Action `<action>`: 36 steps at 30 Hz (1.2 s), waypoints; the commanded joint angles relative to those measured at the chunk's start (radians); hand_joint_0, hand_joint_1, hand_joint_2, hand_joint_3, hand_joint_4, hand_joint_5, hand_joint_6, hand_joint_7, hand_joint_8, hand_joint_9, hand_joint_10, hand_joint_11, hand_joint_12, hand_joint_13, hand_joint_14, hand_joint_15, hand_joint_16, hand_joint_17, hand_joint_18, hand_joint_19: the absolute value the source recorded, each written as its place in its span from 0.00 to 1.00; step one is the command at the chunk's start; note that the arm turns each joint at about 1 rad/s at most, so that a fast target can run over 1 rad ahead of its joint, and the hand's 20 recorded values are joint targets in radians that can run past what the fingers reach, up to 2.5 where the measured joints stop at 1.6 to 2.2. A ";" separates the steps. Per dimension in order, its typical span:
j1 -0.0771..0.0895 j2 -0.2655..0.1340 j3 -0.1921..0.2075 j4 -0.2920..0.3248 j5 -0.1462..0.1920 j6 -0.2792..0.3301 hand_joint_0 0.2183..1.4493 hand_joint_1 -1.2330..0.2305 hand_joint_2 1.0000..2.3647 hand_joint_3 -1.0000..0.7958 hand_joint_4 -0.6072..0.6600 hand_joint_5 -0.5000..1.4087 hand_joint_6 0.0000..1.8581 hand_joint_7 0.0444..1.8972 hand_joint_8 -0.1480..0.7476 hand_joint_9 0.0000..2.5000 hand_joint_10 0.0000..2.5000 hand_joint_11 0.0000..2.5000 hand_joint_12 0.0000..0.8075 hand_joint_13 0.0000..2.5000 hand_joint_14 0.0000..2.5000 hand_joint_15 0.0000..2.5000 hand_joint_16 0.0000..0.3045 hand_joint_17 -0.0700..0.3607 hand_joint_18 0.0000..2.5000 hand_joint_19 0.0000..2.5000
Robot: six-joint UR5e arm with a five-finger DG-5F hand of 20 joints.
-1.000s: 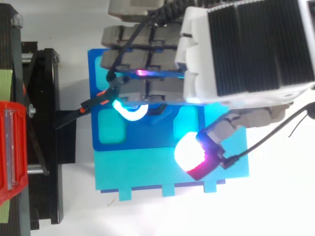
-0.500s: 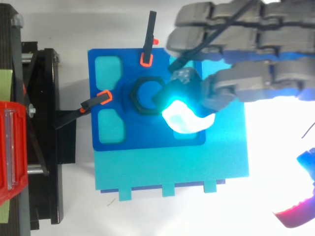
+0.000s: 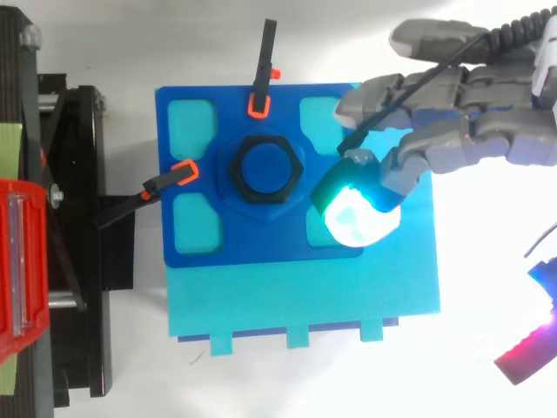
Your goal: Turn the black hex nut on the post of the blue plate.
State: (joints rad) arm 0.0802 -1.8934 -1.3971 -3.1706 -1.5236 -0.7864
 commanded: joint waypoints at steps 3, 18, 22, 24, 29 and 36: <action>0.003 0.001 0.000 0.000 -0.003 0.095 0.17 0.49 0.00 0.28 0.54 0.14 0.27 0.31 0.37 0.01 0.00 0.00 0.46 0.00 0.00 0.00 0.20 0.48 0.00 0.01; 0.003 0.001 0.000 0.003 -0.001 0.090 0.17 0.49 0.00 0.28 0.59 0.14 0.27 0.30 0.36 0.00 0.00 0.00 0.45 0.00 0.00 0.00 0.19 0.47 0.00 0.02; 0.003 0.001 0.000 0.003 -0.001 0.090 0.17 0.49 0.00 0.28 0.60 0.14 0.27 0.29 0.36 0.00 0.00 0.00 0.45 0.00 0.00 0.00 0.19 0.47 0.00 0.02; 0.003 0.001 0.000 0.003 -0.001 0.090 0.19 0.48 0.00 0.28 0.61 0.14 0.27 0.28 0.35 0.00 0.00 0.00 0.44 0.00 0.00 0.00 0.19 0.46 0.00 0.01; 0.003 0.001 0.000 0.003 -0.001 0.088 0.20 0.48 0.00 0.28 0.55 0.15 0.27 0.25 0.35 0.00 0.00 0.00 0.43 0.00 0.00 0.00 0.18 0.45 0.00 0.01; 0.003 -0.001 0.000 0.003 -0.001 0.088 0.20 0.49 0.00 0.28 0.56 0.15 0.27 0.26 0.35 0.00 0.00 0.00 0.43 0.00 0.00 0.00 0.18 0.46 0.00 0.01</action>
State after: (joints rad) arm 0.0828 -1.8932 -1.3975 -3.1677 -1.5248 -0.6975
